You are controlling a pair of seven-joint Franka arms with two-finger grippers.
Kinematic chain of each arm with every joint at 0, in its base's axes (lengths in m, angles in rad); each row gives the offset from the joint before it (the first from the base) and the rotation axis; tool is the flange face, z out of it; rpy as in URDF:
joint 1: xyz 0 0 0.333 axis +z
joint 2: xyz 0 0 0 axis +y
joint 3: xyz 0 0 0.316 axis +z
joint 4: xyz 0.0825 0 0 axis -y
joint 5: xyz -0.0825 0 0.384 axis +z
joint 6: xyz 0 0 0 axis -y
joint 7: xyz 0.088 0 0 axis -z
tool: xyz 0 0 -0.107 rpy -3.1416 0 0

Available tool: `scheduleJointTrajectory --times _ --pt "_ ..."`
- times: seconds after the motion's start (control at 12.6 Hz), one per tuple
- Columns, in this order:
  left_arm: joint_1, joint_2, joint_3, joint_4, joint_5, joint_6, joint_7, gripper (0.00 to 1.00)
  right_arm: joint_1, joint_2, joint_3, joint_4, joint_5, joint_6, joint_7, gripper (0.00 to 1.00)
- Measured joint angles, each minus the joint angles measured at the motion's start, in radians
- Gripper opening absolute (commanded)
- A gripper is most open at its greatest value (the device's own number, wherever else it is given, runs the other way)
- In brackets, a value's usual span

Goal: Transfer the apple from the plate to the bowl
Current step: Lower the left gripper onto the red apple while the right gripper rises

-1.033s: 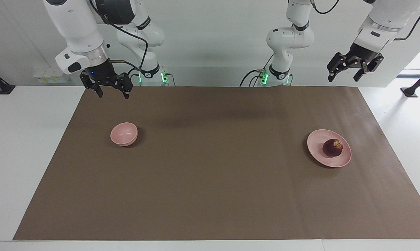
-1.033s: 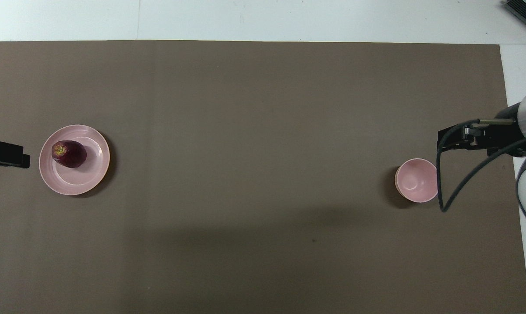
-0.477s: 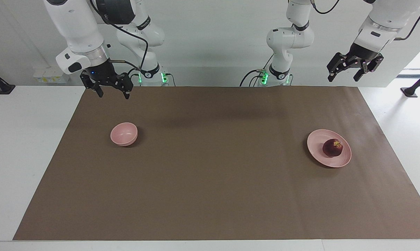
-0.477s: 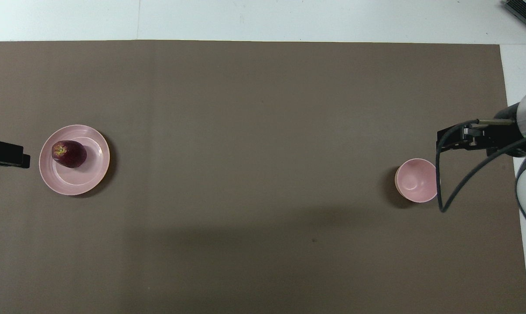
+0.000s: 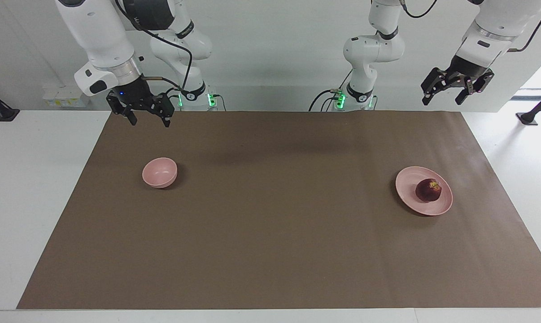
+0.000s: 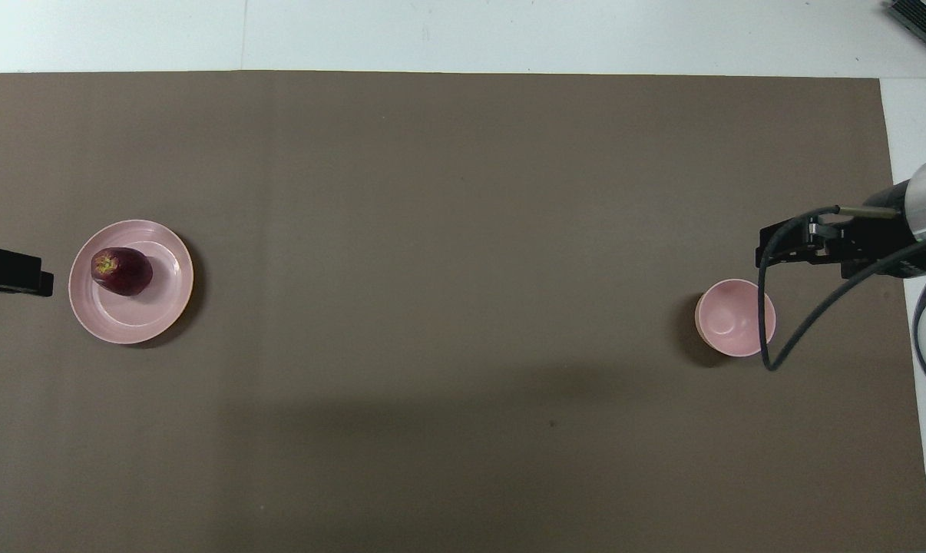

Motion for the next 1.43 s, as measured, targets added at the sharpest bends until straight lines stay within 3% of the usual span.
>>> scheduleJointTrajectory --times 0.48,0.71,0.95,1.27,1.43 --pt "0.000 -0.004 0.001 -0.003 0.000 0.001 0.000 1.00 0.000 0.000 0.000 -0.019 0.078 0.000 0.061 1.00" --pt "0.016 -0.001 0.013 -0.029 0.000 0.097 0.001 1.00 0.000 0.000 0.000 -0.027 0.098 0.000 0.085 1.00" --pt "0.051 0.003 0.018 -0.117 0.000 0.166 0.014 1.00 0.004 0.000 0.001 -0.028 0.112 0.000 0.093 1.00" --pt "0.110 0.032 0.020 -0.278 0.000 0.409 0.081 1.00 0.016 0.000 0.008 -0.028 0.113 0.000 0.115 1.00" --pt "0.172 0.058 0.023 -0.311 0.000 0.458 0.148 1.00 0.030 0.000 0.010 -0.028 0.113 0.002 0.119 1.00"
